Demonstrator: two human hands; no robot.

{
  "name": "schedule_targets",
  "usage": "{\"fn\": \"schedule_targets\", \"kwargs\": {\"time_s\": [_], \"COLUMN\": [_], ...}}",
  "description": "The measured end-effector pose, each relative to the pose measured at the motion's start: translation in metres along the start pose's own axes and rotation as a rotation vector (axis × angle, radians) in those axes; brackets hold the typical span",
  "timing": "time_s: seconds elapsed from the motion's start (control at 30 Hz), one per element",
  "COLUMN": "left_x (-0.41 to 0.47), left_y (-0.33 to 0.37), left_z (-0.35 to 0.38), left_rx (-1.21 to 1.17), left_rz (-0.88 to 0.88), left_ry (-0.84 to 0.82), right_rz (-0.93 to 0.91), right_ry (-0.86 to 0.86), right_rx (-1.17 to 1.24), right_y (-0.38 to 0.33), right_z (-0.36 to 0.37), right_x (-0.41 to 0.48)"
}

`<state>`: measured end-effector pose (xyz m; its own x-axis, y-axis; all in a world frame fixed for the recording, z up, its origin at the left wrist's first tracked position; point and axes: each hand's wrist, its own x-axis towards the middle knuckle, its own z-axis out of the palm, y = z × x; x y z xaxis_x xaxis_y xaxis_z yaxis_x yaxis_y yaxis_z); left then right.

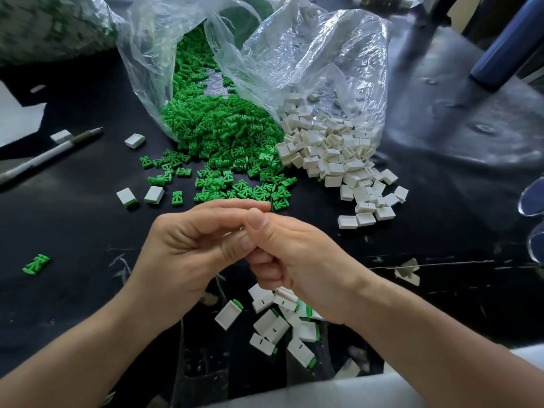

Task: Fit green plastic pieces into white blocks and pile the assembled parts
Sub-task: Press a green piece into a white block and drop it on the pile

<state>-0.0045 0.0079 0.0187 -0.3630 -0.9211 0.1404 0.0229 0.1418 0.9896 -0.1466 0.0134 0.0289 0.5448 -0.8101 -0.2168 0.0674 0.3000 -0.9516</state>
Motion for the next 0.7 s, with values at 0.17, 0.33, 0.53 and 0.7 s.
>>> {"fn": "schedule_targets", "kwargs": {"time_s": [0.17,0.33,0.53,0.7], "left_x": [0.0,-0.002,-0.001,-0.001], "left_y": [-0.004,-0.005,-0.004,-0.006], "left_z": [-0.003,-0.006,-0.01,-0.009], "left_rx": [-0.043,-0.18,-0.182,-0.207], "left_rz": [-0.033,-0.042,-0.092,-0.1], "left_ry": [0.008,-0.015,-0.045,-0.017], "right_rz": [0.008,0.011,-0.015,-0.029], "right_ry": [-0.01,-0.047,-0.025,-0.002], "right_rx": [-0.028,-0.106,-0.224,-0.215], "right_y": [0.001,-0.005,-0.008,-0.007], "right_z": [-0.003,-0.01,-0.012,-0.011], "right_x": [0.002,-0.001,-0.002,-0.002]}}
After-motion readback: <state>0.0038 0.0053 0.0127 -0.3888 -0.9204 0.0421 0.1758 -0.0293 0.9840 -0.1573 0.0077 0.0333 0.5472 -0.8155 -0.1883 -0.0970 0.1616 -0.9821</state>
